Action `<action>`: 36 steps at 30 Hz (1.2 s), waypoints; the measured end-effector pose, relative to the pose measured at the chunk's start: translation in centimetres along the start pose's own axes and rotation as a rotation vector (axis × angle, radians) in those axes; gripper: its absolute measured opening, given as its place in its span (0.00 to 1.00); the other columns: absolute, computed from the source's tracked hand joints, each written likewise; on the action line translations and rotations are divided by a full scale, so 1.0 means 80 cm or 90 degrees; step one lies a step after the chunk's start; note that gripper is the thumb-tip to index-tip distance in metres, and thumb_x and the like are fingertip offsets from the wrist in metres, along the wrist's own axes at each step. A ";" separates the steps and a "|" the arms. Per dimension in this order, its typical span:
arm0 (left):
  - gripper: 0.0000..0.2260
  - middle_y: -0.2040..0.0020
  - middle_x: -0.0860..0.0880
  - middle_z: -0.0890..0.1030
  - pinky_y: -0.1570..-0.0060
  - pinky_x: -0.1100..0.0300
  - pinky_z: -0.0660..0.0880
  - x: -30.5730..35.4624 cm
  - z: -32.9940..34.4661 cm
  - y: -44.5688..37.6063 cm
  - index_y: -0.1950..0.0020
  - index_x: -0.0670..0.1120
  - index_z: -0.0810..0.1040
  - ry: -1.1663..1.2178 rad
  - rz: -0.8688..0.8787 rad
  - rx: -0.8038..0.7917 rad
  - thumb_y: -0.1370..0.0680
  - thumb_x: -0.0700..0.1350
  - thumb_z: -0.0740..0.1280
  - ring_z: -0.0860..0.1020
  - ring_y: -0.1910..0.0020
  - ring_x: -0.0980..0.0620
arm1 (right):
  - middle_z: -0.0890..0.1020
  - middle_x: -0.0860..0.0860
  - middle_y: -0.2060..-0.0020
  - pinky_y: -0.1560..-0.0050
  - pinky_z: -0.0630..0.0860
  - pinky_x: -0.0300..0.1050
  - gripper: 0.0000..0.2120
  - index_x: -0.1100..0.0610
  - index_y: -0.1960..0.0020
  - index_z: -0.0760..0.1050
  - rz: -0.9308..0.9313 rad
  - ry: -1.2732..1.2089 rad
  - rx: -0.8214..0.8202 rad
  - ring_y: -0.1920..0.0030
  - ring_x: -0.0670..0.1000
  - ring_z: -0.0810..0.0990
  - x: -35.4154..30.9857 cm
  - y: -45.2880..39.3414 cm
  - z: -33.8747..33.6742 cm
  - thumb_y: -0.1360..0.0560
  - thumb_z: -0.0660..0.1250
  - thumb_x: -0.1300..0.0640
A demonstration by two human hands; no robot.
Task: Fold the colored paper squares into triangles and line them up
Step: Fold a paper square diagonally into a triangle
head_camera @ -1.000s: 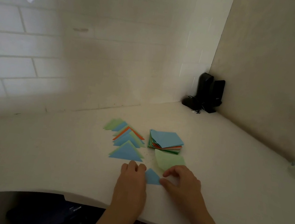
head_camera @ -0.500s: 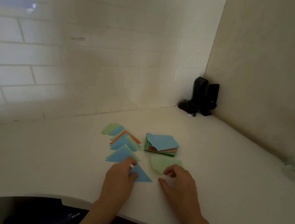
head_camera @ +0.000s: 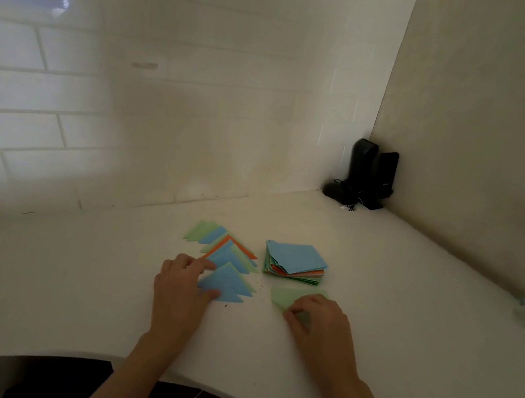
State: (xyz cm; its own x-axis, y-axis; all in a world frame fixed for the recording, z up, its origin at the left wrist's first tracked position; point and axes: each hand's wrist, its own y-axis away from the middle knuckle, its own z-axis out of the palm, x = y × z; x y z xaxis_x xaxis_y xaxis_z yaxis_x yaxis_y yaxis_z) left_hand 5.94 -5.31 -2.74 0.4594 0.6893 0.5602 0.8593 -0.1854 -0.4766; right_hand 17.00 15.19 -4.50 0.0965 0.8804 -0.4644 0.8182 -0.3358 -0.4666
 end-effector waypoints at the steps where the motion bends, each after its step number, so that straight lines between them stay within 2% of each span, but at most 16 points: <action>1: 0.18 0.57 0.51 0.76 0.57 0.52 0.71 0.003 0.000 0.001 0.52 0.51 0.81 0.013 0.020 0.010 0.38 0.41 0.79 0.71 0.57 0.48 | 0.80 0.44 0.61 0.58 0.73 0.46 0.03 0.49 0.61 0.79 -0.010 -0.004 -0.008 0.59 0.49 0.77 0.001 0.001 -0.002 0.31 0.72 0.51; 4: 0.13 0.56 0.53 0.75 0.53 0.65 0.68 0.027 0.002 0.015 0.53 0.49 0.79 0.098 0.117 0.005 0.34 0.39 0.76 0.70 0.55 0.55 | 0.80 0.42 0.61 0.58 0.73 0.43 0.07 0.49 0.61 0.81 -0.044 -0.006 -0.022 0.60 0.46 0.77 0.004 0.010 -0.011 0.31 0.67 0.47; 6: 0.08 0.54 0.56 0.75 0.51 0.71 0.66 0.048 0.006 0.031 0.52 0.50 0.79 0.159 0.192 -0.065 0.30 0.43 0.72 0.71 0.52 0.59 | 0.80 0.41 0.59 0.57 0.70 0.37 0.09 0.48 0.61 0.81 -0.056 -0.005 -0.030 0.59 0.42 0.76 0.005 0.018 -0.016 0.31 0.65 0.45; 8: 0.08 0.52 0.57 0.75 0.48 0.71 0.66 0.063 0.015 0.047 0.50 0.51 0.78 0.179 0.251 -0.167 0.28 0.51 0.68 0.72 0.49 0.60 | 0.80 0.41 0.59 0.56 0.70 0.36 0.11 0.47 0.60 0.81 -0.070 -0.016 -0.038 0.58 0.41 0.76 0.006 0.026 -0.021 0.30 0.63 0.43; 11: 0.12 0.52 0.56 0.77 0.49 0.67 0.68 0.071 0.035 0.061 0.50 0.50 0.79 0.157 0.292 -0.218 0.27 0.56 0.65 0.73 0.50 0.59 | 0.81 0.42 0.59 0.56 0.75 0.39 0.13 0.48 0.60 0.81 -0.086 -0.052 -0.050 0.58 0.43 0.78 0.008 0.033 -0.028 0.30 0.61 0.43; 16: 0.13 0.58 0.55 0.78 0.54 0.65 0.68 0.075 0.043 0.063 0.56 0.49 0.79 0.148 0.264 -0.198 0.27 0.58 0.63 0.73 0.56 0.57 | 0.81 0.42 0.58 0.54 0.77 0.43 0.15 0.49 0.59 0.81 -0.092 -0.068 -0.055 0.56 0.43 0.78 0.014 0.036 -0.035 0.28 0.61 0.42; 20: 0.12 0.59 0.56 0.77 0.54 0.67 0.67 0.072 0.046 0.058 0.59 0.49 0.78 0.153 0.230 -0.194 0.27 0.56 0.64 0.73 0.57 0.57 | 0.79 0.43 0.57 0.54 0.77 0.45 0.13 0.50 0.60 0.80 -0.088 -0.074 -0.054 0.56 0.44 0.78 0.014 0.033 -0.035 0.29 0.63 0.43; 25: 0.07 0.59 0.55 0.74 0.53 0.66 0.66 0.073 0.054 0.055 0.60 0.49 0.78 0.121 0.198 -0.185 0.28 0.50 0.72 0.71 0.55 0.55 | 0.75 0.43 0.53 0.48 0.71 0.39 0.16 0.51 0.62 0.79 -0.028 -0.078 -0.044 0.52 0.44 0.75 0.016 0.027 -0.024 0.32 0.60 0.40; 28: 0.09 0.60 0.55 0.73 0.54 0.59 0.69 0.073 0.061 0.051 0.64 0.52 0.77 0.076 0.174 -0.154 0.31 0.56 0.72 0.72 0.56 0.53 | 0.75 0.45 0.54 0.49 0.72 0.41 0.15 0.52 0.64 0.78 -0.006 -0.080 -0.030 0.52 0.46 0.75 0.015 0.023 -0.019 0.32 0.62 0.42; 30: 0.11 0.62 0.56 0.73 0.55 0.57 0.70 0.071 0.063 0.048 0.65 0.56 0.73 0.092 0.147 -0.143 0.34 0.61 0.69 0.73 0.58 0.53 | 0.75 0.45 0.55 0.51 0.72 0.41 0.10 0.51 0.63 0.77 0.004 -0.089 -0.025 0.53 0.46 0.75 0.016 0.023 -0.017 0.32 0.67 0.44; 32: 0.12 0.63 0.59 0.71 0.56 0.56 0.70 0.069 0.063 0.045 0.64 0.58 0.70 0.120 0.129 -0.148 0.37 0.63 0.66 0.73 0.58 0.53 | 0.74 0.44 0.55 0.52 0.71 0.40 0.10 0.48 0.60 0.74 0.008 -0.111 -0.027 0.54 0.45 0.74 0.015 0.023 -0.018 0.33 0.67 0.42; 34: 0.12 0.63 0.59 0.71 0.54 0.56 0.70 0.070 0.062 0.042 0.63 0.59 0.68 0.130 0.115 -0.170 0.37 0.60 0.69 0.72 0.58 0.54 | 0.73 0.43 0.56 0.52 0.72 0.40 0.12 0.47 0.57 0.72 0.020 -0.137 -0.035 0.54 0.46 0.74 0.015 0.021 -0.020 0.35 0.67 0.43; 36: 0.14 0.61 0.59 0.74 0.53 0.56 0.70 0.070 0.062 0.039 0.63 0.61 0.68 0.140 0.095 -0.198 0.37 0.54 0.73 0.73 0.57 0.55 | 0.74 0.44 0.55 0.50 0.71 0.38 0.12 0.49 0.55 0.74 0.037 -0.161 -0.057 0.53 0.46 0.74 0.017 0.016 -0.023 0.36 0.72 0.50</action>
State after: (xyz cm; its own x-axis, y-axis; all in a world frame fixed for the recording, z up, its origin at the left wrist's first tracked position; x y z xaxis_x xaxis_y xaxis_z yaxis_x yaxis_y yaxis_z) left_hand 10.04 1.44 -4.44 0.5925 0.4794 0.6475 0.7911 -0.4981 -0.3551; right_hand 19.25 16.58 -4.37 0.0088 0.7450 -0.6670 0.8635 -0.3420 -0.3707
